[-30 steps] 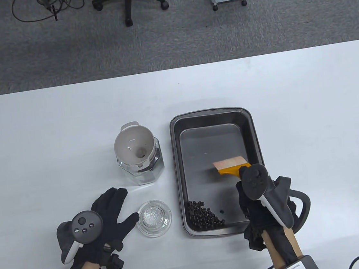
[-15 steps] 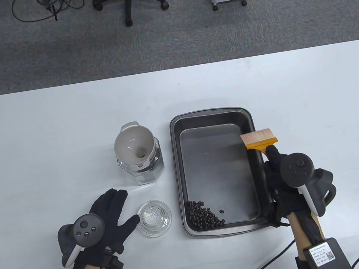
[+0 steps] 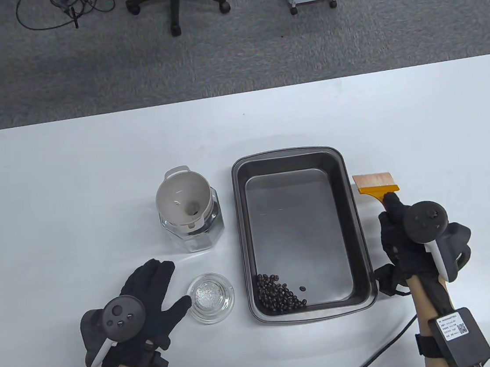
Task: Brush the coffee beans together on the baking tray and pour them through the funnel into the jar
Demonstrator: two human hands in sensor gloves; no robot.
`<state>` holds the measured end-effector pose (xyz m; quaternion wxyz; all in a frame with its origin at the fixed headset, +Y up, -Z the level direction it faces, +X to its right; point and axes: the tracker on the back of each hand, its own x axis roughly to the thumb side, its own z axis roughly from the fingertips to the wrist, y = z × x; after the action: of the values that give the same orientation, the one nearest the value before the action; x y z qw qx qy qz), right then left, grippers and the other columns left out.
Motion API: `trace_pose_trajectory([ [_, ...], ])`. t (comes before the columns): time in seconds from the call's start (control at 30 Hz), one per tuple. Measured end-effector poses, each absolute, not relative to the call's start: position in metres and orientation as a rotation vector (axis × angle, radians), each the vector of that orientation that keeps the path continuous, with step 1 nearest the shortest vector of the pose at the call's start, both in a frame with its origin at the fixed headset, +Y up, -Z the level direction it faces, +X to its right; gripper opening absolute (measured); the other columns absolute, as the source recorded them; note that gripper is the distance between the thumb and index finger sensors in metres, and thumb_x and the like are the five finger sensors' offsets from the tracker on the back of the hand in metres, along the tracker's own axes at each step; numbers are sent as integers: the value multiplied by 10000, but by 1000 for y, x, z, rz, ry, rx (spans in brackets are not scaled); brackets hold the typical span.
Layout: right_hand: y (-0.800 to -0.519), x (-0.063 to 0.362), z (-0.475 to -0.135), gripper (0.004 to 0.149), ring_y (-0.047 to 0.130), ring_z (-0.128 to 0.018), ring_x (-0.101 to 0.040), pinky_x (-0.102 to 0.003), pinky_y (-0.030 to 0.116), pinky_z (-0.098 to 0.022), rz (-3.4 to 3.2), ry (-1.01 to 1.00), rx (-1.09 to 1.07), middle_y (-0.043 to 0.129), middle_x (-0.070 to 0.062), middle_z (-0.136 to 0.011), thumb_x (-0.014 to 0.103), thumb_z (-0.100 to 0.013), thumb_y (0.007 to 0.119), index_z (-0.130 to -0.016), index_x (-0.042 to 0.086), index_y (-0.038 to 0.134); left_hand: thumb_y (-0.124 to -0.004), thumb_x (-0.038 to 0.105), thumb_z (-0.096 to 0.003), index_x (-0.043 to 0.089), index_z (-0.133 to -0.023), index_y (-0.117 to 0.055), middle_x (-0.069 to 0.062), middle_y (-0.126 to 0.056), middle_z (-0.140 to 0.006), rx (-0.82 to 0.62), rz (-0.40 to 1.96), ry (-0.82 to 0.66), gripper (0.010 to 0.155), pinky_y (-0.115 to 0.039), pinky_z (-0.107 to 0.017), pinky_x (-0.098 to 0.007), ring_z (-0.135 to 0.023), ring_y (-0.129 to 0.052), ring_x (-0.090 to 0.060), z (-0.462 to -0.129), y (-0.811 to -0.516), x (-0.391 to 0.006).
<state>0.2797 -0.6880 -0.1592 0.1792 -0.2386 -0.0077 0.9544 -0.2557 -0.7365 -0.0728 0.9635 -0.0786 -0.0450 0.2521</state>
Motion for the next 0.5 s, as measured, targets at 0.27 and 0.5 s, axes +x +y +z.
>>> trace_pose_trajectory([
  [0.27, -715, 285, -166, 469, 1030, -421, -109, -220, 953, -189, 2730, 88, -699, 947, -43, -891, 453, -449, 844, -910, 395, 784, -794, 775, -439, 430, -1118, -469, 15, -480, -1241, -175, 508, -79, 828, -482, -802, -628, -1147, -496, -334, -75, -739, -256],
  [0.5, -729, 287, -167, 490, 1027, -446, -107, -225, 956, -209, 2759, 203, -700, 937, -40, -908, 469, -442, 856, -920, 401, 776, -791, 777, -439, 432, -1117, -472, 16, -480, -1242, -173, 505, -83, 826, -483, -802, -628, -1148, -497, -332, -75, -740, -256],
])
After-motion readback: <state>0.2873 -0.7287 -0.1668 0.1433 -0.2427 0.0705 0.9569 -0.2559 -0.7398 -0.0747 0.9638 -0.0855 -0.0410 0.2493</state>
